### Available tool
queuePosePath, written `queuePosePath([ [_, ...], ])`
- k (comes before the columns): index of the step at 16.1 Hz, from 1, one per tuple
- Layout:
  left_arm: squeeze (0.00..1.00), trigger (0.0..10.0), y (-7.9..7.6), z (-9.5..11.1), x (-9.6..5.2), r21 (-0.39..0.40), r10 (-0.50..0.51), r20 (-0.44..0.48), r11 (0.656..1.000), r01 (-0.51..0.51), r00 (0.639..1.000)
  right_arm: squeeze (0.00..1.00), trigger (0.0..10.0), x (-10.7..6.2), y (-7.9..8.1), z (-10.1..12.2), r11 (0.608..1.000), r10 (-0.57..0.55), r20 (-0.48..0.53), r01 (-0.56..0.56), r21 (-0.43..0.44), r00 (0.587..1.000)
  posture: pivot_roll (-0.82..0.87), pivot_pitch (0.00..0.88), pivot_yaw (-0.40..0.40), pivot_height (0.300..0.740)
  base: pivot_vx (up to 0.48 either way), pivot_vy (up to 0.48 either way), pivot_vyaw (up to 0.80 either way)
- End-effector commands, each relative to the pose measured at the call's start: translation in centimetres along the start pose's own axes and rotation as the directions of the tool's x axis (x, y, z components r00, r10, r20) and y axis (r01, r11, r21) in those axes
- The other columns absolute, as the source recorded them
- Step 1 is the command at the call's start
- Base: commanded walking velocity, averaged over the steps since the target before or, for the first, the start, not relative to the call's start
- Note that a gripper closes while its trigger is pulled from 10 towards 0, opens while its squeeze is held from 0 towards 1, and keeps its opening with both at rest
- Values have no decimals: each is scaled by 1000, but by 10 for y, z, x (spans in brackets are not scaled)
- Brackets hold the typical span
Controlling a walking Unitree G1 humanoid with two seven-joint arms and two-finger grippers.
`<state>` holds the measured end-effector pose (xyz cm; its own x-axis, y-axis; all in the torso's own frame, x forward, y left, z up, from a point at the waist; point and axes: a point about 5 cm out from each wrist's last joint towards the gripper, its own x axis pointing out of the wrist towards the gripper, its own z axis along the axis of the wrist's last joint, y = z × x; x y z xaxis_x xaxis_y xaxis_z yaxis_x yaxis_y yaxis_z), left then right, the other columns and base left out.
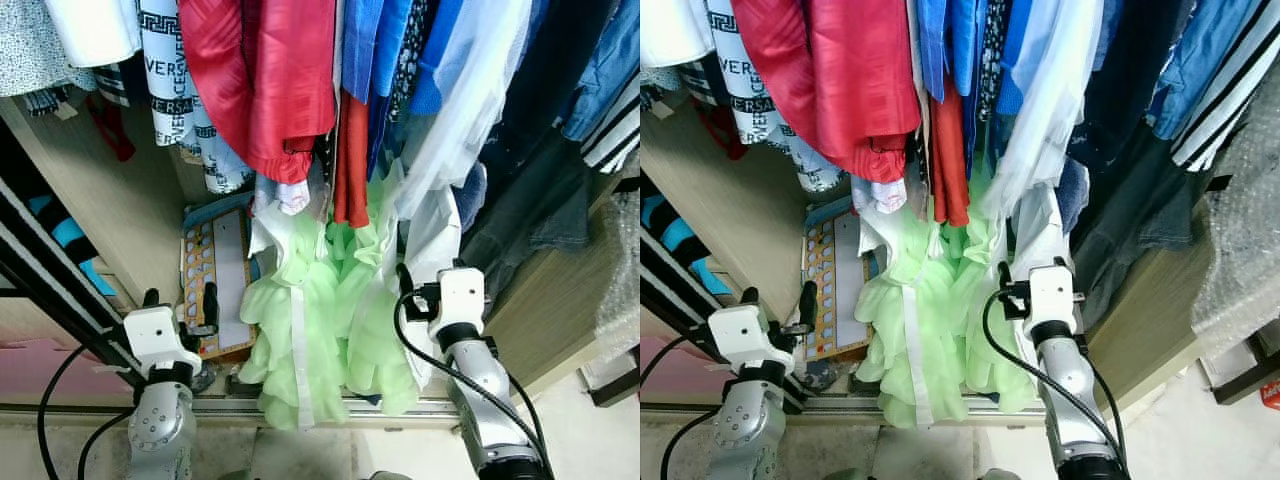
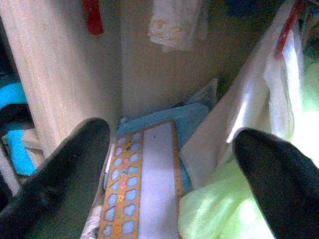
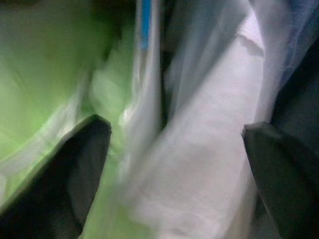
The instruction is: Clean up the room
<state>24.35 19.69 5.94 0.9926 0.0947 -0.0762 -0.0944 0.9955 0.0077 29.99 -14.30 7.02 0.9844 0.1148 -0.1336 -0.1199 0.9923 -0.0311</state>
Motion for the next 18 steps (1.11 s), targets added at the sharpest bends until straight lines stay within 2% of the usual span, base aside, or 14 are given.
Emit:
queuePosePath([
  [1,0,10000,11,43,18,20,9,63,1000,-10,998,0,10000,13,11,44,996,70,116,-75,40,991,52,0,-36,740,0,0,0],
  [2,0,10000,12,52,9,14,27,81,1000,-28,996,0,10000,-6,1,54,999,-1,204,-10,53,979,51,0,-39,740,0,0,0],
  [7,0,10000,20,56,16,31,42,83,999,-45,996,0,10000,-11,-2,47,997,-9,186,-5,73,983,42,0,-7,740,0,0,0],
  [9,0,10000,20,58,12,43,34,31,998,-35,999,0,10000,-25,-7,38,995,-30,145,15,99,989,37,0,43,740,0,0,0],
  [12,0,10000,20,44,-1,73,40,7,997,-40,999,0,10000,-35,-13,24,990,-82,115,68,125,990,34,0,57,740,0,0,0],
  [15,0,10000,20,25,-15,42,93,-51,995,-91,994,0,10000,-34,-17,20,992,-81,97,72,100,992,33,0,30,740,0,0,0],
  [18,0,10000,18,23,-18,76,135,-36,988,-132,990,0,10000,-37,-19,16,997,-48,83,43,64,995,32,0,8,740,0,0,0],
])
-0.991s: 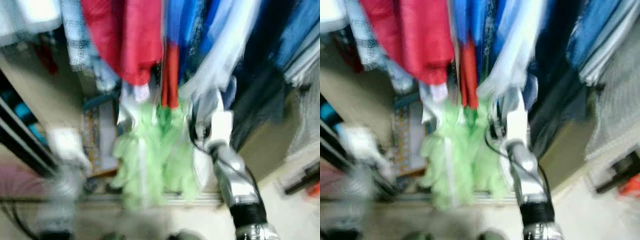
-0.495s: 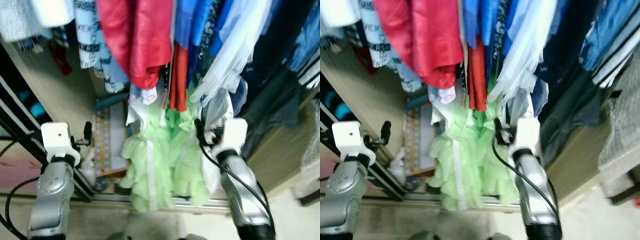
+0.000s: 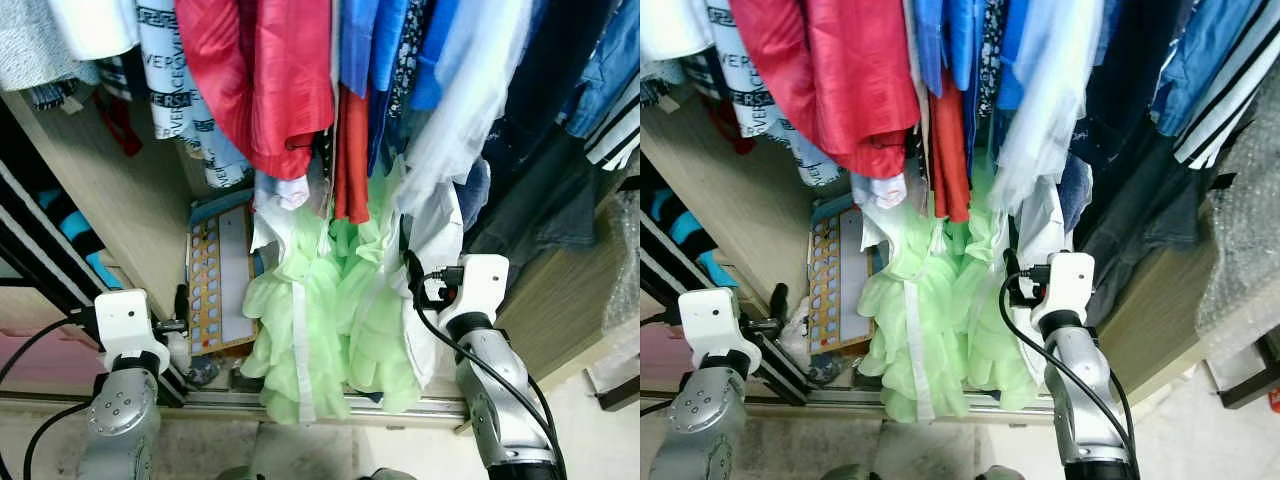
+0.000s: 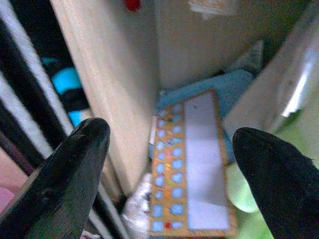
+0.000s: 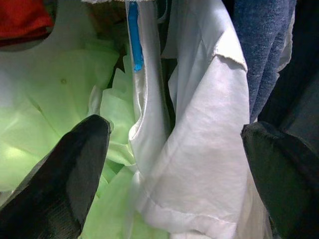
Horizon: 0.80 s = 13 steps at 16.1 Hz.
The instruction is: Clean up the room
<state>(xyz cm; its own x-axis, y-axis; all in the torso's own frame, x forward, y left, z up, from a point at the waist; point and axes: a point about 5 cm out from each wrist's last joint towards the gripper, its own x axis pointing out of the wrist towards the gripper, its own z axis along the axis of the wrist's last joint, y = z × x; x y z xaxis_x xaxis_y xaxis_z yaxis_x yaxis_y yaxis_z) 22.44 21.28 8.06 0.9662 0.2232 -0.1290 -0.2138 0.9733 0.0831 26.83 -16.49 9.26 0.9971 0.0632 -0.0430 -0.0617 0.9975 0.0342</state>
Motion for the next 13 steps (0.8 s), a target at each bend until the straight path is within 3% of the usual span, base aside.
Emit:
queuePosePath([
  [1,0,10000,2,4,1,29,31,28,999,-32,999,0,10000,0,0,0,1000,14,-4,-14,-15,1000,33,0,6,740,0,0,0],
  [3,0,10000,5,8,6,-23,3,54,1000,-1,999,0,10000,6,3,1,999,32,1,-32,-28,999,31,0,2,740,0,0,206],
  [8,0,10000,-2,9,8,-144,-45,29,988,49,999,0,10000,10,19,9,985,164,19,-162,-55,986,22,0,-8,740,0,0,800],
  [9,0,10000,-3,12,7,-152,-60,40,986,66,997,0,10000,12,21,13,982,180,27,-178,-65,983,22,0,-13,740,0,0,800],
  [11,0,10000,-2,22,4,-74,-51,79,996,57,996,0,10000,15,26,24,977,209,48,-206,-56,977,30,0,-30,740,0,0,800],
  [13,0,10000,5,36,-1,-103,-45,119,993,58,992,0,10000,17,27,32,980,201,54,-200,-13,978,49,0,-42,740,0,0,800],
])
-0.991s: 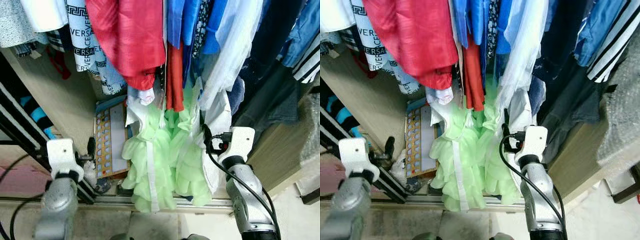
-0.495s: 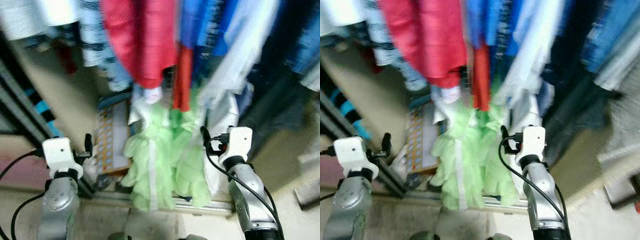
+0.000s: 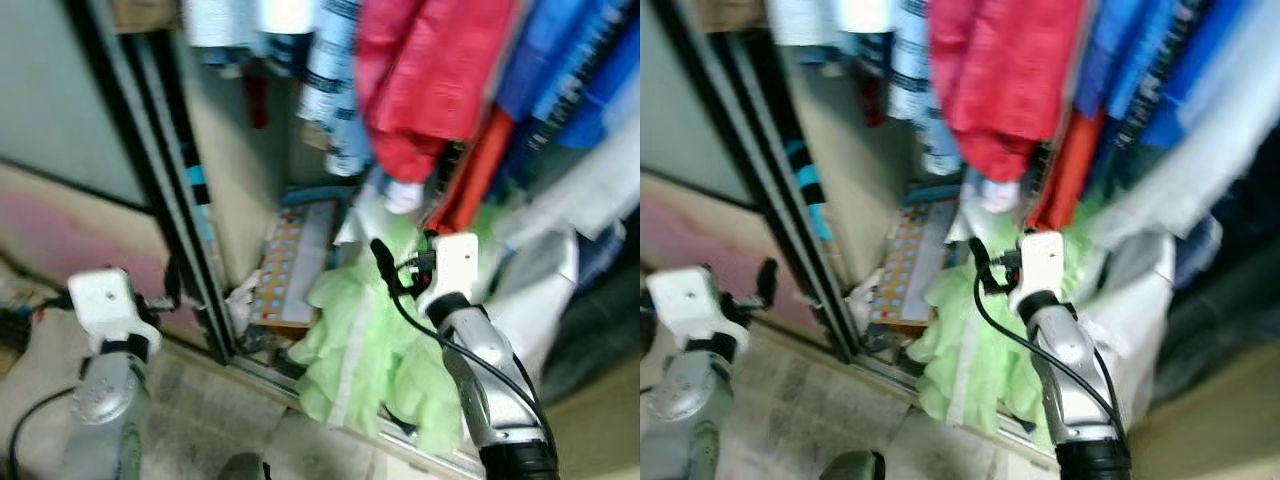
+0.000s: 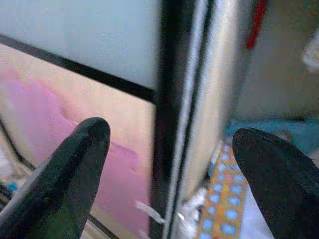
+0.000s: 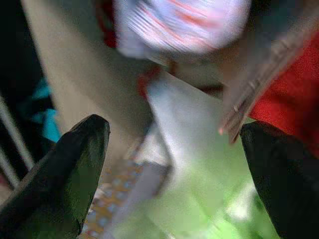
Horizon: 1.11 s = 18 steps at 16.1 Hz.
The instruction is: Clean up the room
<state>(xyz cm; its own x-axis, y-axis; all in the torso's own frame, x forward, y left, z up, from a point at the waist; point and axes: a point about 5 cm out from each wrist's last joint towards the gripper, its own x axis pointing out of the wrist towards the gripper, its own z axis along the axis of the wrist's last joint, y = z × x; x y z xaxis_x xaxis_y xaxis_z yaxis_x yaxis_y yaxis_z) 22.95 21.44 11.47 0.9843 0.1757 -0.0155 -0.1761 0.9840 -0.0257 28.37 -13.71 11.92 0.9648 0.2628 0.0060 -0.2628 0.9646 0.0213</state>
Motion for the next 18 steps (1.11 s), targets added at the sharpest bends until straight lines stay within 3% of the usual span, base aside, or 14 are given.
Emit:
queuePosePath([
  [1,0,10000,3,5,-3,2,5,5,1000,-5,1000,0,10000,0,-1,7,1000,-4,14,4,15,1000,52,0,-42,740,0,0,800],
  [2,0,10000,3,7,-5,-6,7,7,1000,-7,1000,0,10000,0,0,7,1000,-3,16,3,17,1000,62,0,-40,740,0,0,800],
  [6,0,10000,-5,13,1,81,26,7,996,-27,1000,0,10000,5,5,7,999,8,3,-9,39,1000,69,0,-43,740,0,0,800],
  [10,0,10000,-18,17,3,-4,-16,1,1000,16,1000,0,10000,7,4,10,998,22,-3,-21,54,1000,53,0,-50,740,0,0,800],
  [13,0,10000,-19,22,5,40,3,14,999,-3,1000,0,10000,11,8,14,997,69,7,-69,35,998,59,0,-55,740,0,0,800],
  [18,0,10000,-18,25,3,20,13,11,1000,-13,1000,0,10000,17,6,16,996,85,-1,-85,32,996,67,0,-63,740,0,0,800],
])
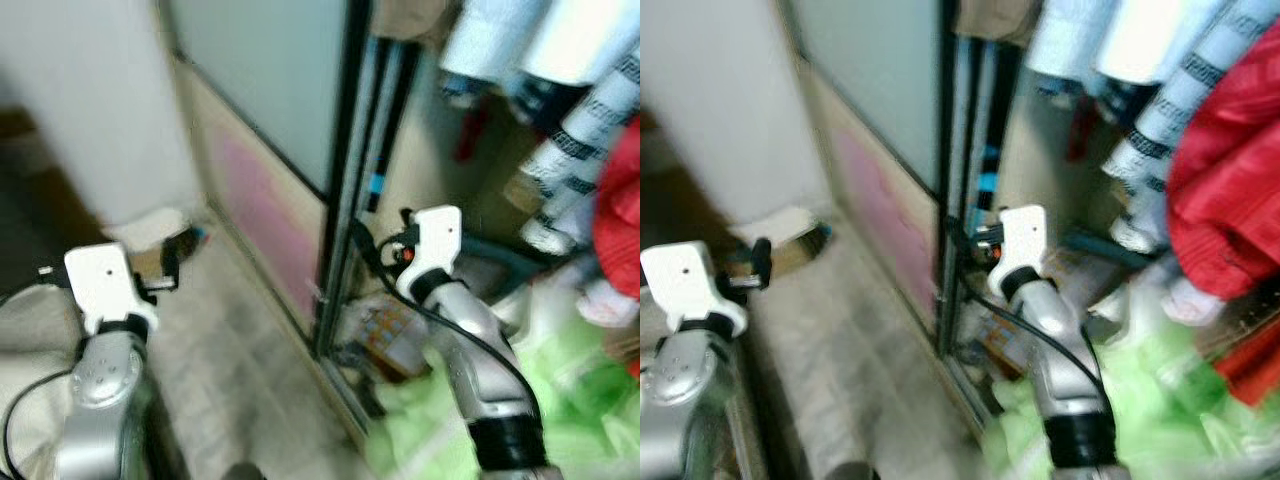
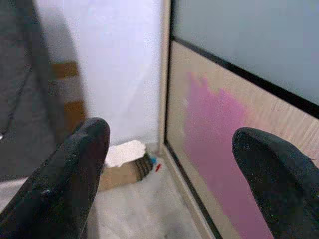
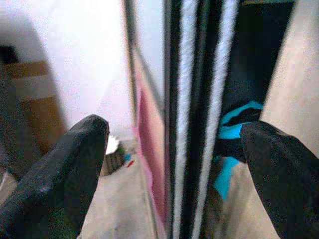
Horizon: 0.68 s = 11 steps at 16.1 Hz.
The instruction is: Clean up the room
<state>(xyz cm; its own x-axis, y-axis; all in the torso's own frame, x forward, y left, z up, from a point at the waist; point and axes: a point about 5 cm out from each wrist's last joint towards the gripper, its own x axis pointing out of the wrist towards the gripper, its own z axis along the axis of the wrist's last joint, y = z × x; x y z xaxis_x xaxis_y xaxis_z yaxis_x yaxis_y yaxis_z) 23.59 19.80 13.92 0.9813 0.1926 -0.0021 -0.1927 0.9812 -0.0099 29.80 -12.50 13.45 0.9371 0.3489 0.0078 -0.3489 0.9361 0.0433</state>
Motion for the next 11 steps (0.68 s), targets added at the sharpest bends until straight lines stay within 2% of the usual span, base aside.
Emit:
queuePosePath([
  [1,0,10000,1,2,-1,14,7,-5,1000,-7,1000,0,10000,-2,-2,1,1000,-1,-6,2,12,1000,68,0,-64,740,0,0,800],
  [3,0,10000,0,1,-3,25,13,-12,1000,-13,1000,0,10000,-4,-1,0,1000,14,-16,-14,12,1000,66,13,-67,740,0,0,800],
  [6,0,10000,-4,1,-1,0,1,-16,1000,-1,1000,0,10000,2,0,5,999,34,-4,-34,-9,999,58,9,-67,740,0,0,800],
  [11,0,10000,-5,3,2,14,10,-17,1000,-10,1000,0,10000,8,-1,9,998,53,5,-53,-19,999,59,10,-69,740,0,0,800],
])
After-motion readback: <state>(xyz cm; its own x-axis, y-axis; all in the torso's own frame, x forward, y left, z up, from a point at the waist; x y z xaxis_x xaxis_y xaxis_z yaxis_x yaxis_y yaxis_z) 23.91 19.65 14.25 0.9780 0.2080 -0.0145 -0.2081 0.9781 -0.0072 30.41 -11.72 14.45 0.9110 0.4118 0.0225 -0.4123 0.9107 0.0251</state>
